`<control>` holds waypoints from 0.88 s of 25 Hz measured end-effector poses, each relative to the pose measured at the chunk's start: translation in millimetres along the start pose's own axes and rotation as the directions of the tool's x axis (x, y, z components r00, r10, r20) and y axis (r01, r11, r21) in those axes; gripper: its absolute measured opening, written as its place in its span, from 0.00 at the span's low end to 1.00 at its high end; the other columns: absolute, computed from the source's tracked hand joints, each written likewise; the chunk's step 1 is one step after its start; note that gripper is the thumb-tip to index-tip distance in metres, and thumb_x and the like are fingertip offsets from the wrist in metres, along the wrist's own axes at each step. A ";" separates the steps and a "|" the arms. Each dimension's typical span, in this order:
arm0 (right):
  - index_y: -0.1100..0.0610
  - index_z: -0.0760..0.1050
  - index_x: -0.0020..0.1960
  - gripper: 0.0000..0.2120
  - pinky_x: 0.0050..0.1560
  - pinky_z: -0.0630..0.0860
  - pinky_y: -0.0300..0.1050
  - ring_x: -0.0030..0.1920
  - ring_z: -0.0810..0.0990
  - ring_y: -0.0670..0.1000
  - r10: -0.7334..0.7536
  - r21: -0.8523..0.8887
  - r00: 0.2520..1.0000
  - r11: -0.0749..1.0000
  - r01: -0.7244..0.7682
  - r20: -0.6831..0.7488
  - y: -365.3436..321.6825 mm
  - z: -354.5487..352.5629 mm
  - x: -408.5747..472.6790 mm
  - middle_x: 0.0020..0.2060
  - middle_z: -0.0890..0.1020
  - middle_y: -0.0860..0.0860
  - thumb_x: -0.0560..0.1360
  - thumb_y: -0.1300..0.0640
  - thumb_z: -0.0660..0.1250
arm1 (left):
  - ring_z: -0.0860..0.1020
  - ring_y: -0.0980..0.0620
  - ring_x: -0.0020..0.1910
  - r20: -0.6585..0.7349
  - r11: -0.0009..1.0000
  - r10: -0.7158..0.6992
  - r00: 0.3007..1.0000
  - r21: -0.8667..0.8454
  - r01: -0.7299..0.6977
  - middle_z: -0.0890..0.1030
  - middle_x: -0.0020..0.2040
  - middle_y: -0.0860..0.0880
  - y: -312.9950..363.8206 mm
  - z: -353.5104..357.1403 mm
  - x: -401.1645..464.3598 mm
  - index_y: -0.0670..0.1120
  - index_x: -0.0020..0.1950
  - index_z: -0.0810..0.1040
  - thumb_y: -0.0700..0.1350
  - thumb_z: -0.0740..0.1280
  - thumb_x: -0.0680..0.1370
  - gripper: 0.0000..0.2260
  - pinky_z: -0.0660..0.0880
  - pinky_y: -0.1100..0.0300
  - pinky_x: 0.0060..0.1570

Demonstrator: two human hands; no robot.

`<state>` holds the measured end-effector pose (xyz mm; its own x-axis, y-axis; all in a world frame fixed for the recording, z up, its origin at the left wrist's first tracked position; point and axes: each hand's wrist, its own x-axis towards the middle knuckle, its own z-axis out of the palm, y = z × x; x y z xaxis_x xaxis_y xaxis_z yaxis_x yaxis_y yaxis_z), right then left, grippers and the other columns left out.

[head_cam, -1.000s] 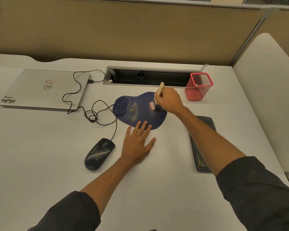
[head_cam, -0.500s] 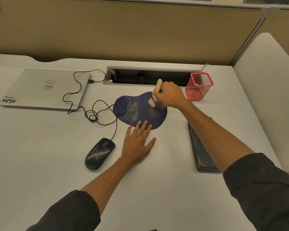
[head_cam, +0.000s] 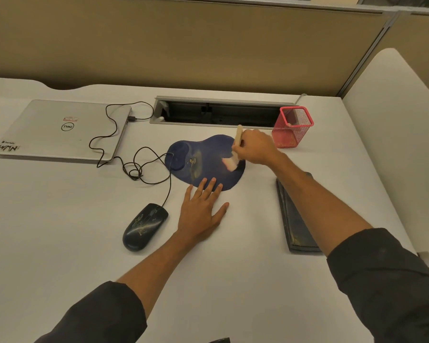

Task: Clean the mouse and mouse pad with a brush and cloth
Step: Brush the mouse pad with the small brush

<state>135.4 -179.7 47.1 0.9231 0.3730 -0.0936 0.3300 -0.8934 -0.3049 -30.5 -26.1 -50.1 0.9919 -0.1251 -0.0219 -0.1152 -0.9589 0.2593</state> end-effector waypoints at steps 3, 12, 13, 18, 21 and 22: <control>0.61 0.76 0.47 0.12 0.37 0.74 0.51 0.39 0.79 0.54 0.075 0.084 0.991 0.994 -0.066 -0.112 7.7 -14.3 14.4 0.37 0.78 0.54 0.74 0.51 0.65 | 0.46 0.52 0.78 0.007 1.000 -0.006 1.000 -0.011 0.006 0.52 0.79 0.53 -0.1 -0.4 -0.4 0.55 0.78 0.51 0.65 0.42 0.78 0.30 0.43 0.47 0.75; 0.60 0.75 0.43 0.13 0.37 0.74 0.51 0.37 0.78 0.56 0.117 0.073 0.967 0.992 -0.103 -0.226 10.6 -12.0 16.3 0.36 0.79 0.55 0.76 0.51 0.62 | 0.46 0.52 0.78 0.006 1.000 -0.007 1.000 -0.015 0.007 0.53 0.79 0.53 -0.4 -0.1 0.2 0.55 0.78 0.51 0.66 0.39 0.77 0.31 0.43 0.48 0.75; 0.61 0.76 0.44 0.13 0.37 0.74 0.51 0.37 0.79 0.55 0.124 0.129 0.973 0.987 -0.100 -0.195 9.3 -9.1 15.2 0.36 0.79 0.55 0.76 0.51 0.62 | 0.46 0.52 0.78 0.007 1.000 -0.008 1.000 -0.015 0.008 0.52 0.79 0.53 -0.5 0.2 -0.2 0.55 0.78 0.50 0.66 0.39 0.77 0.31 0.43 0.48 0.75; 0.61 0.76 0.46 0.12 0.41 0.77 0.54 0.40 0.79 0.56 0.182 0.096 0.964 0.981 -0.166 -0.193 16.3 -17.4 21.2 0.39 0.80 0.55 0.75 0.51 0.63 | 0.46 0.52 0.78 0.004 1.000 -0.010 1.000 -0.011 0.010 0.52 0.79 0.53 -0.7 0.7 0.7 0.55 0.78 0.50 0.66 0.39 0.77 0.31 0.43 0.48 0.75; 0.61 0.77 0.46 0.14 0.40 0.77 0.52 0.39 0.79 0.55 0.175 0.168 0.968 0.975 -0.145 -0.181 9.8 -12.3 19.8 0.40 0.81 0.55 0.76 0.50 0.63 | 0.46 0.52 0.78 0.008 1.000 -0.007 1.000 -0.011 0.007 0.52 0.79 0.53 -1.6 1.6 0.5 0.55 0.78 0.50 0.66 0.40 0.78 0.31 0.43 0.48 0.75; 0.61 0.75 0.48 0.13 0.40 0.76 0.51 0.40 0.79 0.54 0.198 0.107 0.967 0.977 -0.182 -0.162 11.2 -10.5 18.2 0.41 0.80 0.56 0.76 0.51 0.63 | 0.46 0.52 0.78 0.009 1.000 -0.006 1.000 -0.009 0.006 0.52 0.79 0.53 -1.8 1.6 0.7 0.55 0.78 0.50 0.66 0.40 0.78 0.31 0.42 0.48 0.74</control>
<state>157.9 -185.6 52.0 0.9897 0.1431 0.0026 0.1332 -0.9142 -0.3828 -29.6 -24.9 -52.1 0.9921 -0.1216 -0.0320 -0.1086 -0.9572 0.2683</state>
